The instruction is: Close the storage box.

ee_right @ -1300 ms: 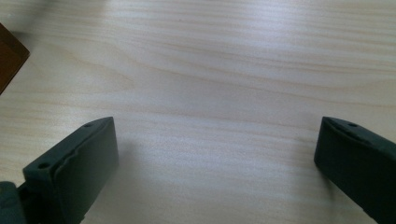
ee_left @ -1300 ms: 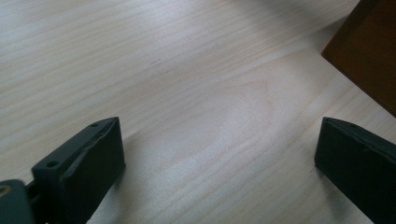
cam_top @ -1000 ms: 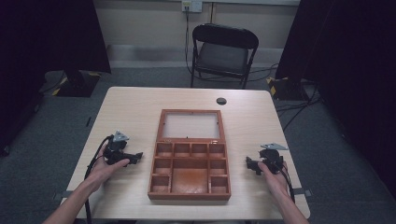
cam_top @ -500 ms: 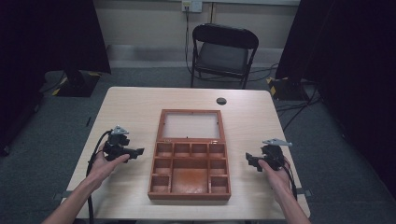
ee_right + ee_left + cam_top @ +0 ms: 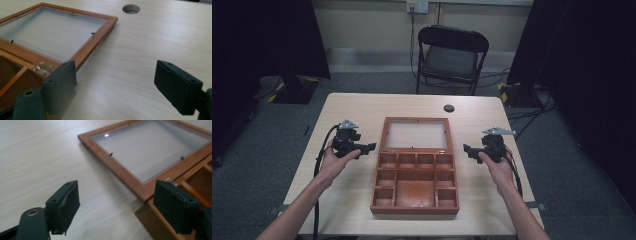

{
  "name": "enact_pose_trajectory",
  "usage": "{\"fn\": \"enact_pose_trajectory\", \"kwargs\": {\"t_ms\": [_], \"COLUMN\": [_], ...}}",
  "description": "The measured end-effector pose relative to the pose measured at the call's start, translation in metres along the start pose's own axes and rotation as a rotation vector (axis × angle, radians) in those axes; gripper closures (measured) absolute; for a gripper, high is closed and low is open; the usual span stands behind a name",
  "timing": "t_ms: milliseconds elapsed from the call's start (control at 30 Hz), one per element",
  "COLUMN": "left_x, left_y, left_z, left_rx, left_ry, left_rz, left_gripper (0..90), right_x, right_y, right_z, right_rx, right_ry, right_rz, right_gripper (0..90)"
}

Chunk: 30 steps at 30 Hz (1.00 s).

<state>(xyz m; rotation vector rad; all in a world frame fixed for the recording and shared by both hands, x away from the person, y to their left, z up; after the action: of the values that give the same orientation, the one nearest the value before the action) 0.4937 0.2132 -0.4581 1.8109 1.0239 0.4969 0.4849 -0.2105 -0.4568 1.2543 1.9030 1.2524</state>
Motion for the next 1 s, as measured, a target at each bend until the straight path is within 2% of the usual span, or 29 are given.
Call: {"fn": "enact_pose_trajectory", "kwargs": {"t_ms": [33, 100, 133, 200, 233, 267, 300, 333, 400, 433, 500, 533, 600, 667, 733, 833, 900, 967, 1000], "left_x": [0.0, 0.0, 0.0, 0.0, -0.001, -0.001, -0.003, -0.006, -0.007, -0.008, -0.009, -0.009, -0.011, -0.012, -0.012, -0.014, -0.016, -0.017, -0.018], "left_y": [0.009, 0.012, 0.014, 0.014, 0.01, 0.01, 0.007, 0.001, -0.002, -0.002, -0.002, -0.002, -0.006, -0.009, -0.012, -0.016, -0.016, -0.015, -0.015], "left_z": [0.005, 0.01, 0.014, 0.023, 0.03, 0.03, 0.034, 0.038, 0.04, 0.041, 0.042, 0.042, 0.044, 0.047, 0.048, 0.052, 0.053, 0.054, 0.054], "left_rx": [-0.015, -0.015, -0.009, 0.012, 0.021, 0.021, 0.014, 0.017, 0.021, 0.022, 0.021, 0.018, 0.038, 0.056, 0.06, 0.082, 0.074, 0.074, 0.07], "left_ry": [-0.01, -0.02, -0.013, -0.033, -0.046, -0.046, -0.052, -0.075, -0.082, -0.074, -0.076, -0.075, -0.082, -0.069, -0.075, -0.078, -0.08, -0.087, -0.089], "left_rz": [-0.001, -0.008, -0.008, -0.03, -0.044, -0.044, -0.063, -0.073, -0.083, -0.085, -0.083, -0.078, -0.083, -0.062, -0.097, -0.094, -0.11, -0.105, -0.111], "left_gripper": [20.5, 20.1, 18.8, 18.2, 21.7, 20.9, 20.9, 23.1, 25.4, 24.7, 24.6, 24.0, 22.9, 23.4, 23.3, 23.3, 23.8, 25.9, 26.9], "right_x": [0.0, 0.001, 0.002, 0.003, 0.007, 0.007, 0.009, 0.014, 0.016, 0.02, 0.021, 0.023, 0.026, 0.03, 0.031, 0.031, 0.031, 0.032, 0.032], "right_y": [0.012, 0.018, 0.023, 0.028, 0.025, 0.025, 0.021, 0.012, 0.008, 0.003, 0.001, 0.001, 0.0, -0.002, -0.004, -0.009, -0.01, -0.01, -0.01], "right_z": [0.006, 0.009, 0.012, 0.019, 0.026, 0.026, 0.03, 0.039, 0.043, 0.05, 0.053, 0.056, 0.06, 0.063, 0.065, 0.069, 0.069, 0.068, 0.067], "right_rx": [-0.005, -0.006, -0.018, -0.03, -0.025, -0.025, -0.013, 0.02, 0.03, 0.056, 0.055, 0.058, 0.057, 0.066, 0.073, 0.102, 0.1, 0.106, 0.11], "right_ry": [0.006, 0.012, 0.019, 0.033, 0.052, 0.052, 0.064, 0.08, 0.092, 0.122, 0.116, 0.12, 0.123, 0.13, 0.123, 0.095, 0.097, 0.093, 0.098], "right_rz": [-0.024, -0.028, -0.023, -0.01, 0.002, 0.002, 0.006, -0.008, -0.011, -0.005, -0.003, -0.021, -0.026, -0.03, -0.029, -0.045, -0.034, -0.034, -0.023], "right_gripper": [17.2, 17.0, 16.8, 16.8, 16.8, 16.8, 16.7, 16.7, 16.9, 18.2, 20.5, 21.2, 20.2, 21.4, 22.1, 24.4, 24.8, 25.2, 30.7]}}
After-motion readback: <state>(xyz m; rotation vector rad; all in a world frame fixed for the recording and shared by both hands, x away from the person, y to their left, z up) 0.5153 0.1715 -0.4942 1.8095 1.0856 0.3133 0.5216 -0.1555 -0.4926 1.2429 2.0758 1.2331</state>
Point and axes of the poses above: each handheld gripper's, and its own axes: z roughly forward along the jaws, y roughly out of its top, x roughly to its left, the point moved 5 cm from there along z, roughly forward along the jaws, and after that the axes turned 12 degrees about -x, right-handed, at the moved point
